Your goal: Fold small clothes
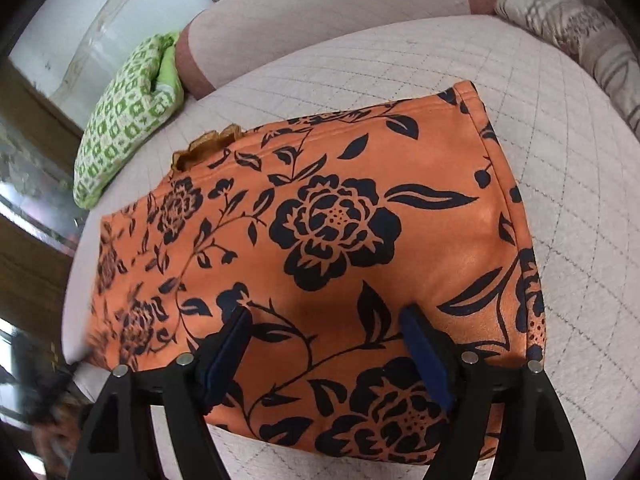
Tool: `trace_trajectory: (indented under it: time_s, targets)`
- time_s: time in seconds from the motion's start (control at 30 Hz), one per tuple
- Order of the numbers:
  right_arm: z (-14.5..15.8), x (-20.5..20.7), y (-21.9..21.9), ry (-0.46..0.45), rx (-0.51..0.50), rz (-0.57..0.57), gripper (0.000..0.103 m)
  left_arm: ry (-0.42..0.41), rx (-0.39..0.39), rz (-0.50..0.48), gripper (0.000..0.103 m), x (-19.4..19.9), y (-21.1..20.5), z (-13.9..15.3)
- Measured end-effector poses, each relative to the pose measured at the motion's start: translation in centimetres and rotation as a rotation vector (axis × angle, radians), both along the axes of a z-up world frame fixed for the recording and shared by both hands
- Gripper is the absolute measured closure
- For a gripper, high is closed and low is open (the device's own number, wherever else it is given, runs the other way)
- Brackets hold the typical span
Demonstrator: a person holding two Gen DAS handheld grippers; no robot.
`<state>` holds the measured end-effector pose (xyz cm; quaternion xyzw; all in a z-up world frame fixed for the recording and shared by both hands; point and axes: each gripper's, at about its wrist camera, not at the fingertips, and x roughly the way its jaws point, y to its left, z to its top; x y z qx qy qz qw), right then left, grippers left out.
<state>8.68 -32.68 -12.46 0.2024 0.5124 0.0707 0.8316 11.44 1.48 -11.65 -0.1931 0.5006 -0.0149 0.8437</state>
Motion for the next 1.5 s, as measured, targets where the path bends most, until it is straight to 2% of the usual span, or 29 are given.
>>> trace_trajectory:
  time_s: [0.03, 0.07, 0.1, 0.13, 0.17, 0.23, 0.3, 0.33, 0.4, 0.43, 0.47, 0.5, 0.57, 0.63, 0.67, 0.7, 0.83, 0.87, 0.93, 0.97, 1.07, 1.1, 1.13, 1.17, 1.2, 1.23, 1.27, 1.37, 1.5]
  targets:
    - [-0.2, 0.2, 0.2, 0.003, -0.002, 0.001, 0.021, -0.010, 0.028, -0.017, 0.078, 0.1, -0.4, 1.1]
    - [-0.2, 0.2, 0.3, 0.001, -0.005, 0.005, 0.021, -0.039, 0.043, -0.027, 0.064, 0.4, -0.7, 2.4]
    - [-0.3, 0.1, 0.4, -0.002, -0.008, 0.015, 0.019, -0.096, 0.040, -0.053, 0.056, 0.9, -0.9, 4.0]
    - [-0.3, 0.1, 0.5, -0.006, -0.012, 0.023, 0.018, -0.148, 0.042, -0.074, 0.043, 1.7, -1.0, 5.3]
    - [-0.3, 0.1, 0.6, -0.008, -0.015, 0.026, 0.017, -0.187, 0.050, -0.080, 0.039, 2.7, -0.7, 5.9]
    - [-0.2, 0.1, 0.6, -0.010, -0.011, 0.026, 0.016, -0.179, 0.060, -0.099, 0.039, 6.7, -0.6, 6.0]
    - [-0.3, 0.1, 0.4, -0.010, 0.005, 0.023, 0.015, -0.104, 0.041, -0.131, 0.056, 11.4, -0.5, 4.2]
    - [-0.3, 0.1, 0.2, -0.011, 0.019, 0.020, 0.015, -0.064, 0.044, -0.148, 0.073, 13.3, -0.5, 3.1]
    - [-0.3, 0.1, 0.0, -0.011, 0.037, 0.025, 0.015, 0.033, 0.042, -0.157, 0.078, 16.7, 0.2, 0.8]
    - [-0.3, 0.1, -0.2, -0.012, 0.045, 0.029, 0.015, 0.050, 0.015, -0.151, 0.079, 17.7, 0.3, 0.2]
    - [-0.3, 0.0, -0.2, -0.012, 0.050, 0.032, 0.015, 0.051, 0.007, -0.141, 0.091, 18.3, 0.4, 0.3]
    - [-0.3, 0.0, -0.3, -0.012, 0.055, 0.035, 0.015, 0.030, 0.019, -0.156, 0.092, 18.6, 0.0, 1.2]
    - [-0.3, -0.1, -0.2, -0.013, 0.051, 0.045, 0.015, -0.051, 0.068, -0.179, 0.092, 18.0, -0.8, 3.0]
    - [-0.4, -0.1, -0.1, -0.015, 0.046, 0.046, 0.015, 0.010, 0.088, -0.157, 0.090, 18.4, -0.6, 1.2]
    - [-0.4, -0.2, 0.1, -0.016, 0.045, 0.044, 0.013, 0.030, 0.094, -0.149, 0.085, 18.5, -0.4, 0.1]
    - [-0.3, -0.2, 0.2, -0.017, 0.042, 0.045, 0.012, 0.007, 0.092, -0.140, 0.084, 18.3, -0.3, 0.1]
    - [0.7, -0.2, 0.0, -0.001, 0.053, 0.044, 0.012, -0.103, 0.151, -0.125, 0.074, 17.2, -1.3, 3.4]
    - [1.3, -0.1, -0.4, -0.019, 0.074, 0.040, 0.012, -0.146, 0.169, -0.145, 0.069, 17.0, -1.8, 4.4]
    - [3.3, 0.6, -1.4, -0.086, 0.105, 0.024, 0.012, -0.195, 0.223, -0.189, 0.066, 17.1, -3.1, 5.1]
    - [4.1, 1.3, -1.9, -0.109, 0.114, 0.016, 0.012, -0.176, 0.232, -0.198, 0.066, 17.5, -3.6, 4.6]
    - [4.6, 5.1, -4.3, -0.148, 0.225, -0.008, 0.012, -0.038, 0.250, -0.185, 0.063, 19.7, -4.0, 1.1]
    - [3.9, 6.5, -5.3, -0.150, 0.245, -0.028, 0.012, -0.029, 0.254, -0.177, 0.061, 20.2, -4.2, 0.4]
    - [2.4, 8.3, -6.7, -0.121, 0.254, -0.076, 0.012, -0.049, 0.272, -0.160, 0.054, 20.4, -4.2, 0.4]
    - [0.5, 9.7, -8.0, -0.061, 0.258, -0.130, 0.012, -0.046, 0.275, -0.152, 0.052, 20.5, -4.2, 0.5]
    - [-2.0, 10.7, -9.4, 0.017, 0.320, -0.183, 0.015, -0.042, 0.265, -0.145, 0.052, 20.4, -4.1, 0.7]
    - [-3.0, 10.6, -10.6, 0.004, 0.421, -0.251, 0.015, -0.040, 0.258, -0.138, 0.052, 20.1, -3.9, 0.9]
    - [-2.2, 10.1, -10.8, -0.024, 0.433, -0.278, 0.015, -0.043, 0.262, -0.133, 0.053, 19.5, -3.1, 1.6]
    - [1.5, 7.9, -8.8, -0.093, 0.283, -0.229, 0.015, -0.125, 0.293, -0.124, 0.052, 16.4, -2.6, 3.8]
    - [3.1, 3.1, -6.4, -0.103, 0.273, -0.159, 0.015, -0.156, 0.291, -0.124, 0.048, 11.8, -3.3, 5.2]
